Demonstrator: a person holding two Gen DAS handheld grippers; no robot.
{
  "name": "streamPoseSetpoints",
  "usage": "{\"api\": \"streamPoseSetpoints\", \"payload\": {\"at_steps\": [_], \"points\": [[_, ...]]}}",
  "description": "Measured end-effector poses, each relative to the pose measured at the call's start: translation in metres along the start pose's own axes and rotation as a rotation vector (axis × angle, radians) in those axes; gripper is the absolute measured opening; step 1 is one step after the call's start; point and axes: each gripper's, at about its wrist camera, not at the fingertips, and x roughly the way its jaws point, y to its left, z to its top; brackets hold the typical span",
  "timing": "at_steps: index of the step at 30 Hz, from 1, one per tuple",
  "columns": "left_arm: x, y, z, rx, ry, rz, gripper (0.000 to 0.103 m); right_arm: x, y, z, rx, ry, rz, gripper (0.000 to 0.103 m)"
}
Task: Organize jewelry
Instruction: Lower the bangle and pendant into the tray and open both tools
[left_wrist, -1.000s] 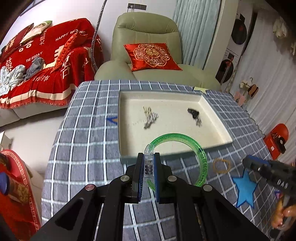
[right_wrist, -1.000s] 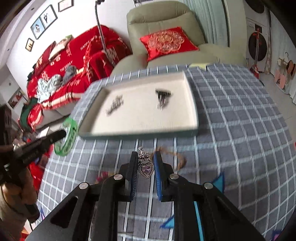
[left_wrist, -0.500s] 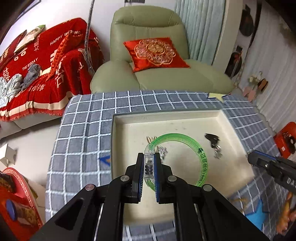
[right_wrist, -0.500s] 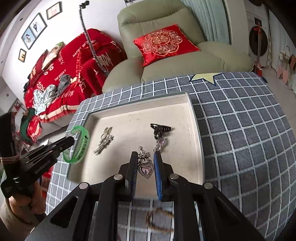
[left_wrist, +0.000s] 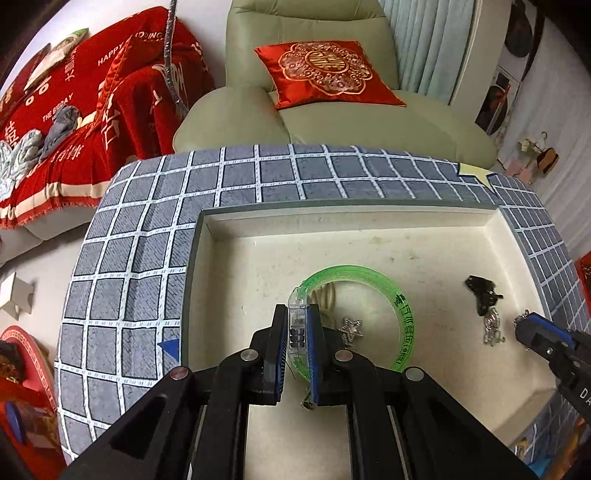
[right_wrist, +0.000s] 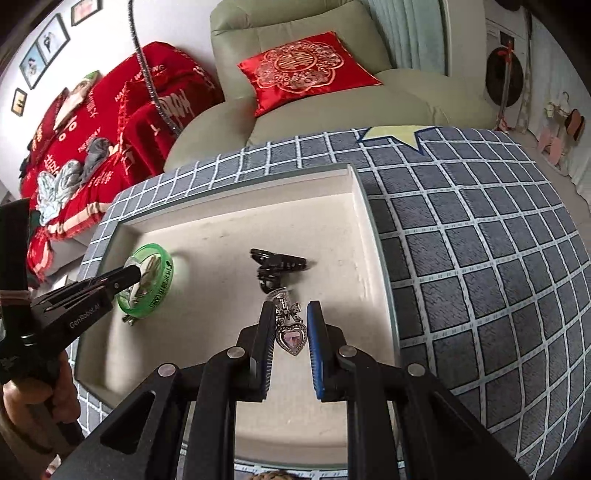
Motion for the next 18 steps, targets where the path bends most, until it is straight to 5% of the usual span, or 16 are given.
{"api": "streamPoseSetpoints", "payload": {"at_steps": [12, 16, 18], "points": [[0.000, -0.006, 0.001, 0.029, -0.016, 0.047, 0.026, 0.007, 0.002, -0.005, -0.007, 0.022, -0.002, 0.020], [-0.002, -0.006, 0.000, 0.026, -0.022, 0.049, 0.026, -0.001, 0.001, -0.006, 0.013, -0.001, 0.014, 0.066], [-0.003, -0.006, -0.001, 0.029, -0.025, 0.050, 0.026, -0.007, 0.002, -0.005, 0.021, -0.016, 0.038, 0.066]]}}
